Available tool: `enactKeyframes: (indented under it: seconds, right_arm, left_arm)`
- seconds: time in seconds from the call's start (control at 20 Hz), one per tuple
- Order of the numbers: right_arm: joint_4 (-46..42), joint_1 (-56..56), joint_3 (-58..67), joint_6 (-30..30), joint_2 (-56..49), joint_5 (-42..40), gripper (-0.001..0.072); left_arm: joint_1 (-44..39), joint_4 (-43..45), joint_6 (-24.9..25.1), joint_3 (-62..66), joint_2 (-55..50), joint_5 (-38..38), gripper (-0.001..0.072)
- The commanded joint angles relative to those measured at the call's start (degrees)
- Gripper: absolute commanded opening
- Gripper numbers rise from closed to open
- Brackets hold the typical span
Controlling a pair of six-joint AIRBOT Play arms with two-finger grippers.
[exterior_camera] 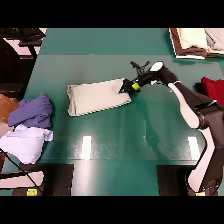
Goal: Fold the shirts.
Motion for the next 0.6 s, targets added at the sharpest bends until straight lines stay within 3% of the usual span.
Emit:
enactKeyframes:
  seconds: [0.0, 0.25, 0.45, 0.55]
  right_arm:
    - [1.49, 3.17, 4.74, -0.04, -3.43, 0.0, 0.0014]
    - [1.38, -2.12, 10.12, 0.0, -1.44, 2.4, 0.0014]
    - [0.7, -13.97, 6.95, 0.0, 7.91, 2.19, 0.0014]
    - [-5.14, -20.81, 4.0, 0.81, 13.77, 2.21, 0.0014]
  left_arm:
    - [-0.33, -0.57, 0.0, 0.0, 0.0, -0.98, 0.002]
    - [-7.74, 0.39, 1.57, 0.0, 0.0, -0.96, 0.002]
    - [-15.13, 0.39, 3.06, 0.0, 0.0, -0.94, 0.002]
    - [-17.35, 0.39, 3.1, 0.0, 0.0, -0.87, 0.0021]
